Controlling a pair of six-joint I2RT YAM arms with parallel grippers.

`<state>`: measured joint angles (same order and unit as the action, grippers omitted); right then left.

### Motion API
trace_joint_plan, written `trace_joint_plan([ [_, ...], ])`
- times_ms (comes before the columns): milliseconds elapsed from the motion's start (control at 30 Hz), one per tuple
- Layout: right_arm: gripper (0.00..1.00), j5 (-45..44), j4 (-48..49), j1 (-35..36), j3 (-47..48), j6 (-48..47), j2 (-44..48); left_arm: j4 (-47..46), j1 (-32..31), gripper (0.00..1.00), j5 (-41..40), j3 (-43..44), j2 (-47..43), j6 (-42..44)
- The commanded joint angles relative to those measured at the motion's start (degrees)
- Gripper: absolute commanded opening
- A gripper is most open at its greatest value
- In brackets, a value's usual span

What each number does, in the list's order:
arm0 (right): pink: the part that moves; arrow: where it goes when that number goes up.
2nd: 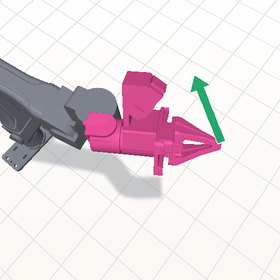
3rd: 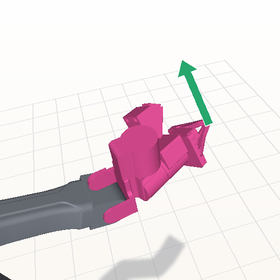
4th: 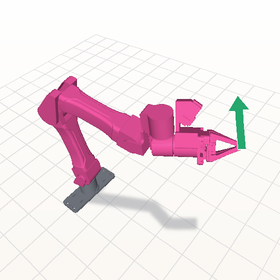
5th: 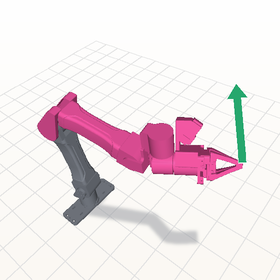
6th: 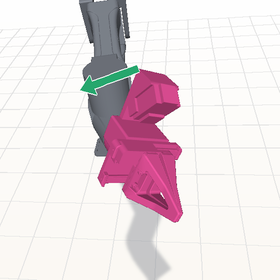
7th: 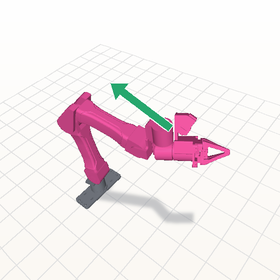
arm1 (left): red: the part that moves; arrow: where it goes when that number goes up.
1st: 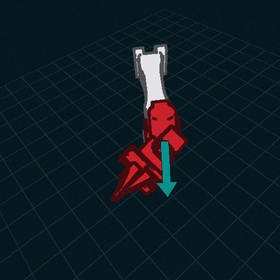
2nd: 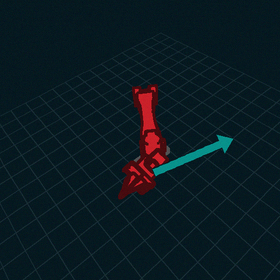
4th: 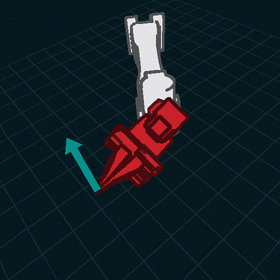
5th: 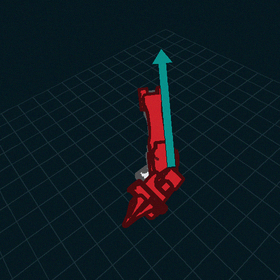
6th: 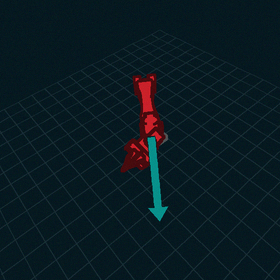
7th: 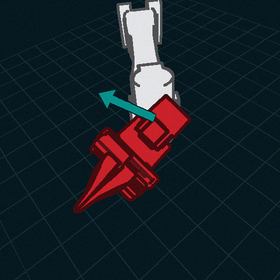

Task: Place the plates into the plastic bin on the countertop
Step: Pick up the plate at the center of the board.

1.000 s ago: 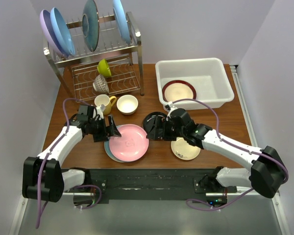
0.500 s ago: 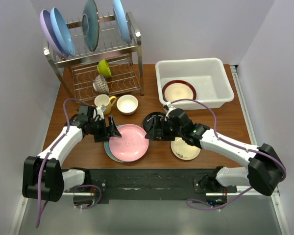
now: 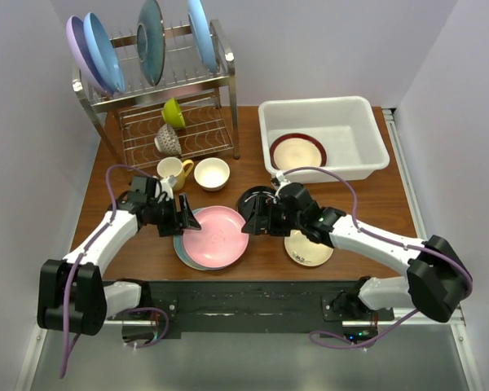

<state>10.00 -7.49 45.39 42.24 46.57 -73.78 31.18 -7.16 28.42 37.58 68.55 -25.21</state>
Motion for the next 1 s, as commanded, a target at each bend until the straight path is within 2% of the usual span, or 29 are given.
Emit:
trace_joint_plan([
  [0,0.85,0.1,3.4,0.4,-0.9,1.1,-0.8,-1.3,-1.2,0.71,3.1,-0.1,2.4,1.6],
  [233,0.83,0.6,5.9,0.4,-2.2,1.8,-3.1,-1.5,-3.7,0.69,2.5,-0.1,5.1,1.5],
  [333,0.82,1.1,7.3,0.4,-2.9,2.6,-4.2,-1.7,-4.1,0.63,2.9,-0.1,5.3,1.7],
  [367,0.82,1.3,9.3,0.4,-3.0,2.9,-4.5,-1.9,-4.0,0.58,3.0,0.0,5.1,1.7],
  [533,0.81,2.6,12.0,0.4,-3.7,4.1,-6.9,-2.2,-4.1,0.49,3.6,-0.1,5.2,1.7],
  [967,0.77,4.9,22.6,0.5,-7.9,8.2,-10.3,-3.1,-4.4,0.48,5.0,-0.4,5.4,1.7],
])
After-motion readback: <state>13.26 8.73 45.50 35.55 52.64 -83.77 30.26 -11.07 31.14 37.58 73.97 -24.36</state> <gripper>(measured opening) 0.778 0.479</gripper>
